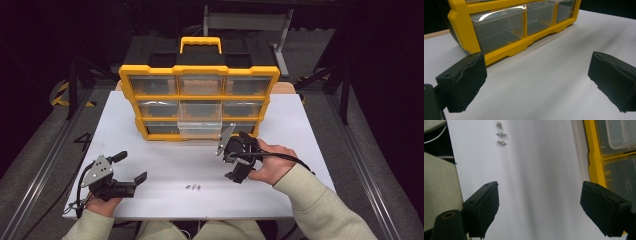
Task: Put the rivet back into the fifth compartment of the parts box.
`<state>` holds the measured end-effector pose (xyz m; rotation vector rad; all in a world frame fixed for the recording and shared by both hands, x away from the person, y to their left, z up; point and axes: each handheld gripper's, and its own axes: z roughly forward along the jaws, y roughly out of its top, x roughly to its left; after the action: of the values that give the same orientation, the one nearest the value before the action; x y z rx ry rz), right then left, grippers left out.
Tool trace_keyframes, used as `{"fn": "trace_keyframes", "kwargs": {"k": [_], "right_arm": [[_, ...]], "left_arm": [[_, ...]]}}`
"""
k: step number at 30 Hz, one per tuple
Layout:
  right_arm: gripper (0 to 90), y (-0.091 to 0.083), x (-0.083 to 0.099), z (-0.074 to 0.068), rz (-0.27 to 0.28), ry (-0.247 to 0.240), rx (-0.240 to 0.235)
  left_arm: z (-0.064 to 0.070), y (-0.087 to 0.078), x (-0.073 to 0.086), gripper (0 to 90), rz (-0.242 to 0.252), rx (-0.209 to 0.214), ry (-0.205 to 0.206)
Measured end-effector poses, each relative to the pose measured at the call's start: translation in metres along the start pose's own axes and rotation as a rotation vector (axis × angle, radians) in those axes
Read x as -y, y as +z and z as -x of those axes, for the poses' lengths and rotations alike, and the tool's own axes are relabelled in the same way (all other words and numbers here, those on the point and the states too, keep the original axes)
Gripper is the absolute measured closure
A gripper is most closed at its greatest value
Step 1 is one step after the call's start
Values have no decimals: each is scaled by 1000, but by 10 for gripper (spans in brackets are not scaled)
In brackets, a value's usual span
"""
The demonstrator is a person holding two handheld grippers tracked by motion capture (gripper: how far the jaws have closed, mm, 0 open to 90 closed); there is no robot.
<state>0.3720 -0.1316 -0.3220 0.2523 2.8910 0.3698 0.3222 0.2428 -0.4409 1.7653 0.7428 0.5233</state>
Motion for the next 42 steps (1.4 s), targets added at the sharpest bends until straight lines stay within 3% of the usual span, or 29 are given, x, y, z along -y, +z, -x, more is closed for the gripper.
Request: {"fn": "trace_keyframes", "kwargs": {"k": [9, 23, 42], "right_arm": [[161, 11, -13, -2, -26, -25, -60], [183, 40, -38, -16, 4, -103, -126], [258, 82, -55, -29, -10, -127, -196]], "left_arm": [[0, 1, 0, 28, -4, 3, 1], [0, 0, 1, 28, -15, 5, 5], [0, 1, 1, 29, -13, 5, 6]]}}
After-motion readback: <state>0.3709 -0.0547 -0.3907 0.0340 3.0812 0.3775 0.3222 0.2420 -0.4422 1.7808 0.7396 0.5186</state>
